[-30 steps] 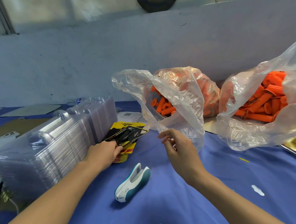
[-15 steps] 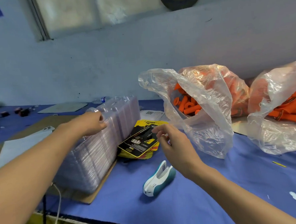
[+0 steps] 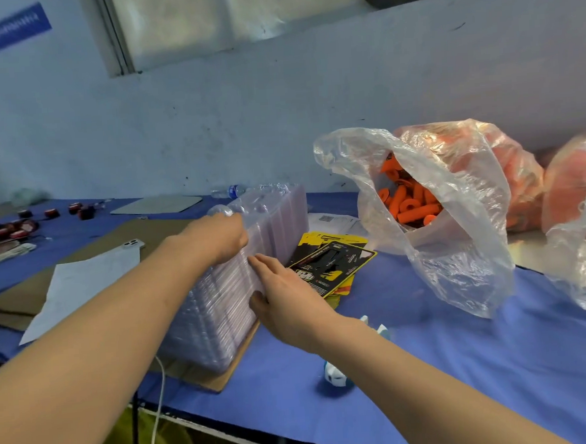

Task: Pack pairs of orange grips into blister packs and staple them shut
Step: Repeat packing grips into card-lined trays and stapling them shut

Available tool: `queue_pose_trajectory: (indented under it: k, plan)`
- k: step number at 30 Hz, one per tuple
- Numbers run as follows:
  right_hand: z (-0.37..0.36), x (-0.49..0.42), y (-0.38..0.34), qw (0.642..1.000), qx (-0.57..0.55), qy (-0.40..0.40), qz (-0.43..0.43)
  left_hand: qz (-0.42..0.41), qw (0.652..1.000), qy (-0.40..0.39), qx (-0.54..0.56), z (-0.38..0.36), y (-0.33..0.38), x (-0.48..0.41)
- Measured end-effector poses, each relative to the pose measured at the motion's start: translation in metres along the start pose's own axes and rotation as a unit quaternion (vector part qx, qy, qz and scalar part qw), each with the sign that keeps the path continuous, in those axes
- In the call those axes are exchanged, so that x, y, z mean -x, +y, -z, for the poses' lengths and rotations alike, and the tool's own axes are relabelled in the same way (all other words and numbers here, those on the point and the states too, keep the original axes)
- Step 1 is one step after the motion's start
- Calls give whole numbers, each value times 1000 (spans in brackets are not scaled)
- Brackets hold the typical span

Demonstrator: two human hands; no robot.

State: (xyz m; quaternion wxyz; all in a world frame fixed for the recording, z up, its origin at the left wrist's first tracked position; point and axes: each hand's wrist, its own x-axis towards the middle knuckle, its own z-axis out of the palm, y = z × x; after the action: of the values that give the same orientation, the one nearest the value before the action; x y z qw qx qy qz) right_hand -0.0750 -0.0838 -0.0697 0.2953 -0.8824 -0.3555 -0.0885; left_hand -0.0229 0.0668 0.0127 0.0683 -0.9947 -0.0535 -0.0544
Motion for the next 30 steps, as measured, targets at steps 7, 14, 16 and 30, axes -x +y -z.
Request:
queue_pose_trajectory:
  k: [7,14,16,30]
  plan:
    - [-15,-19,-19,1000,17,-16,4,-20,984,36,-173,-1,10,1]
    - [-28,-24,-14,999,31,16,28,-14,1000,25,13,-9,-17,-3]
    - [-34,-21,-11,998,29,21,44,-12,1000,13,18,-9,-17,-5]
    - [-37,-23,-5,991,106,68,49,-53,981,74,-173,-12,8,-5]
